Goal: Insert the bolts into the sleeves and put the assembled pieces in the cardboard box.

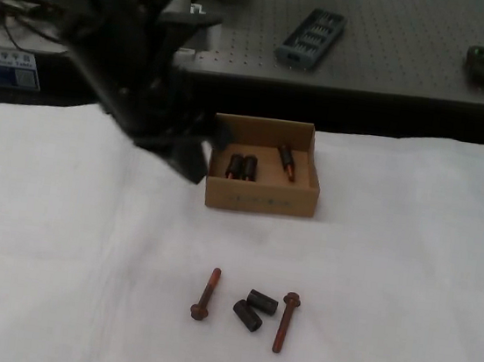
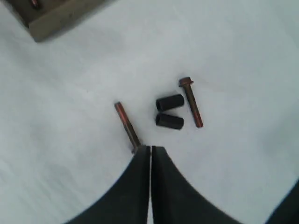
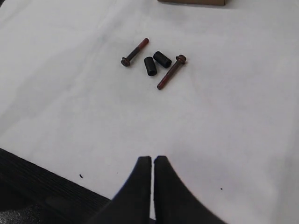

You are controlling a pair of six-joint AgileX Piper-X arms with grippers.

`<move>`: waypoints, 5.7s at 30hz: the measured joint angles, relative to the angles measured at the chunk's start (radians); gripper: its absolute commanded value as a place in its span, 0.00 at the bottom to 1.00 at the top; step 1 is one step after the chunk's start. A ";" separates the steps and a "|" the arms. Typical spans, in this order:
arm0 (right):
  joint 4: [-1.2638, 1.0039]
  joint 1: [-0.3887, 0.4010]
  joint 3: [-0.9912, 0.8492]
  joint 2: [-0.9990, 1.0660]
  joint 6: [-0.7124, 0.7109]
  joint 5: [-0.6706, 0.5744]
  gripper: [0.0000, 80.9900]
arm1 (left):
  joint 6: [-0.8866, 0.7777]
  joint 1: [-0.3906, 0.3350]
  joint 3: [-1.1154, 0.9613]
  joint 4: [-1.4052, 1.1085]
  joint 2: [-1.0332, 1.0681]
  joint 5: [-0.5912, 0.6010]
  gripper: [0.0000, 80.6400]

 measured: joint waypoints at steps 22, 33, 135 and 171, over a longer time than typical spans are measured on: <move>0.009 0.000 0.000 0.000 0.000 0.003 0.02 | -0.105 0.000 0.541 -0.062 -0.883 -0.002 0.01; -0.058 0.000 0.003 0.003 0.028 0.003 0.02 | -0.142 0.000 0.564 -0.062 -0.984 -0.002 0.01; -0.256 -0.113 -0.119 0.725 0.055 -0.165 0.02 | 0.255 0.000 0.564 -0.066 -0.888 0.003 0.53; -0.037 -0.112 -0.078 0.245 -0.039 -0.213 0.02 | 1.152 -0.316 0.544 -0.732 -0.020 -0.267 0.35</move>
